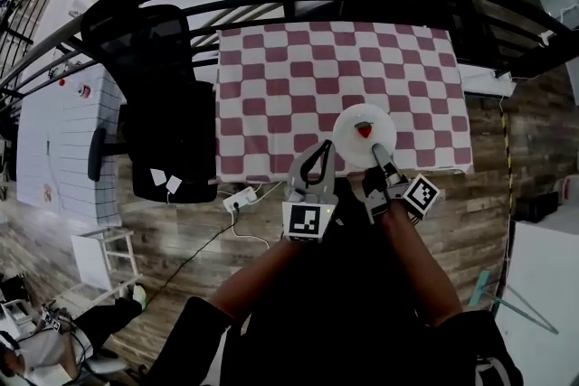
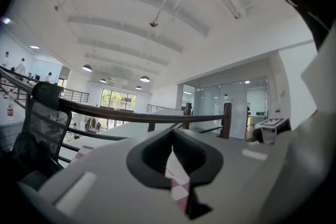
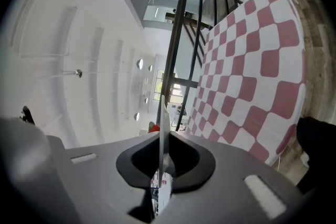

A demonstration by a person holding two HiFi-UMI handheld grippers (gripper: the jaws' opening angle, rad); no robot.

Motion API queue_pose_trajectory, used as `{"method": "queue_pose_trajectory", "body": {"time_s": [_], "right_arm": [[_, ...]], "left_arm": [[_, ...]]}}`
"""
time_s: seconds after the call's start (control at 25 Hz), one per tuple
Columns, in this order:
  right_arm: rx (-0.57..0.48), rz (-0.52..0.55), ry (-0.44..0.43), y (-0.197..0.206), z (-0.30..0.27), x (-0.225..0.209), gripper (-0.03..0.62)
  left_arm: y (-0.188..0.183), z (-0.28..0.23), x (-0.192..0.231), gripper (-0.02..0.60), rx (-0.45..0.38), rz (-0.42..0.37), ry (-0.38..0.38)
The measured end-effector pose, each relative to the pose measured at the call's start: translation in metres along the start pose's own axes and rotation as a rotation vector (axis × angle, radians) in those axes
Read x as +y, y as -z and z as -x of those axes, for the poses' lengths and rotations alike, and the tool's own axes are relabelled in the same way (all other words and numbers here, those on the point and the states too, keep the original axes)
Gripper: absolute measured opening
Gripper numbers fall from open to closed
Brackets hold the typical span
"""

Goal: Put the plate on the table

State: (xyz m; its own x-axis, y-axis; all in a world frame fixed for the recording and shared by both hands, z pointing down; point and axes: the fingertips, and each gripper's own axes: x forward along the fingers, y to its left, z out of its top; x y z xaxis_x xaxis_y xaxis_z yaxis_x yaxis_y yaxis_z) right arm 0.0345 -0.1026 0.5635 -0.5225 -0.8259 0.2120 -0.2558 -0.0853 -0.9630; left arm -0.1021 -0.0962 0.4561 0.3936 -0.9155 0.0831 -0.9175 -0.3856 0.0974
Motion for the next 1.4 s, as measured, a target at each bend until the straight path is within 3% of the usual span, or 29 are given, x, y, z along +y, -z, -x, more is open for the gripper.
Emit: {"method": "queue_pose_trajectory", "body": {"time_s": [0.36,0.56,0.72,0.84,1.08,1.4], "right_arm": [[0.071,0.086,0.017,-0.039,-0.058,-0.037,0.017],[0.095,0.073,-0.003,-0.055,-0.089,-0.061,0.017],[0.123,0.107,-0.119,-0.066,-0.12,-0.057,0.017],[0.129,0.067,-0.104,-0.071,-0.133,-0.074,0.017],[0.109,0.097,-0.097,-0.083,-0.151,-0.112,0.017],[0.1,0.014,-0.059,-0.083,-0.175,-0.166,0.017]], "left_arm": [[0.017,-0.073,0.008,0.009,0.077,-0.071,0.006],[0.031,-0.105,0.015,0.009,0.136,-0.1,-0.003],[0.028,-0.129,0.021,0.009,0.122,-0.037,-0.006],[0.03,-0.141,0.026,0.009,0.109,0.009,-0.019],[0.042,-0.156,0.03,0.009,0.145,0.024,-0.026],[0.053,-0.164,0.039,0.009,0.18,0.024,-0.05]]}}
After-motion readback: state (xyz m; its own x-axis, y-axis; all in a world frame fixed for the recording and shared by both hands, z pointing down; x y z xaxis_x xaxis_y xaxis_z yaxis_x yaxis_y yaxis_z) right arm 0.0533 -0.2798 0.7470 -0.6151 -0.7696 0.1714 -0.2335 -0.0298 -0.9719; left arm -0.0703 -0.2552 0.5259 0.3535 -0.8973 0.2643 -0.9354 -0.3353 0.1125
